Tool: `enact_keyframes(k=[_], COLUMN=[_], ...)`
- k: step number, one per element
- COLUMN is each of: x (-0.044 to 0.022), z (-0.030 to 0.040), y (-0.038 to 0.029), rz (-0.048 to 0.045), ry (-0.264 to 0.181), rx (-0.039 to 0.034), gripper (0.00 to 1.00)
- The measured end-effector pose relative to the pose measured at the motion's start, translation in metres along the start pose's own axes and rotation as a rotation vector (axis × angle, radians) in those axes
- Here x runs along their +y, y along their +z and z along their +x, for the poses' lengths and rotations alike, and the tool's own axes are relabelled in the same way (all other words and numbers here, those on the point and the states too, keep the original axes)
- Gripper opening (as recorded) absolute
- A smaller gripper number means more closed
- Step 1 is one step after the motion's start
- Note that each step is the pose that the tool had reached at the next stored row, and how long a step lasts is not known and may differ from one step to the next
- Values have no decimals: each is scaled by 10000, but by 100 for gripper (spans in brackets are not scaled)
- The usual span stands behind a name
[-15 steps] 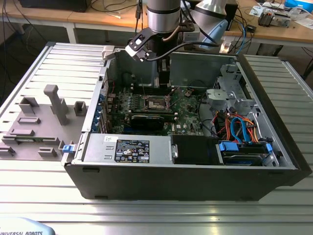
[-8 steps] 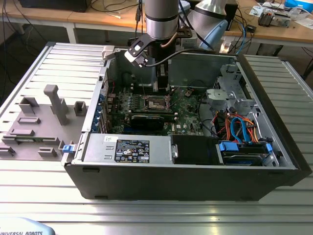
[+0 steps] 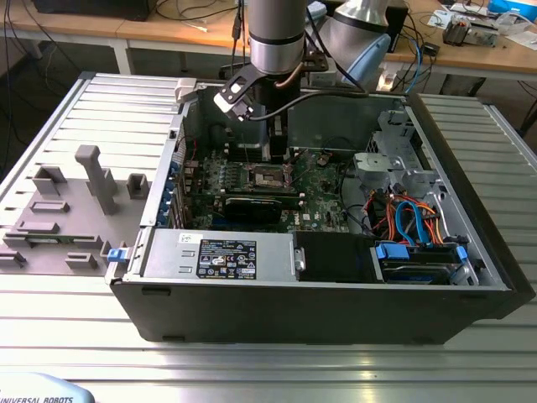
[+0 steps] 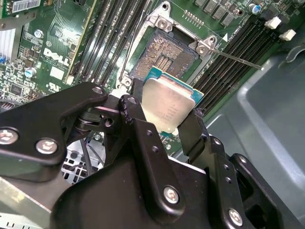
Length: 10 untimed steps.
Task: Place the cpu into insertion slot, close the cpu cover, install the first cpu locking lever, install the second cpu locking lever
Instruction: 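Place the cpu into insertion slot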
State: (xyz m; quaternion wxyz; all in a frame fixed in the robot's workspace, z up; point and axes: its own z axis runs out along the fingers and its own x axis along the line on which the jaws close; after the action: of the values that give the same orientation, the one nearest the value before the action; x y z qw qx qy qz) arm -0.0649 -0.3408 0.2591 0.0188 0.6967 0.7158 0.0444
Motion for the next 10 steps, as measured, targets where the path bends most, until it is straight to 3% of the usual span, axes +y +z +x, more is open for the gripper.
enact_keyframes(k=[6,10], x=[0,-4], z=[0,-1], y=[4,44], rz=[-2,-2], ry=[-1,-1], rx=[0,-1], gripper=[54,54])
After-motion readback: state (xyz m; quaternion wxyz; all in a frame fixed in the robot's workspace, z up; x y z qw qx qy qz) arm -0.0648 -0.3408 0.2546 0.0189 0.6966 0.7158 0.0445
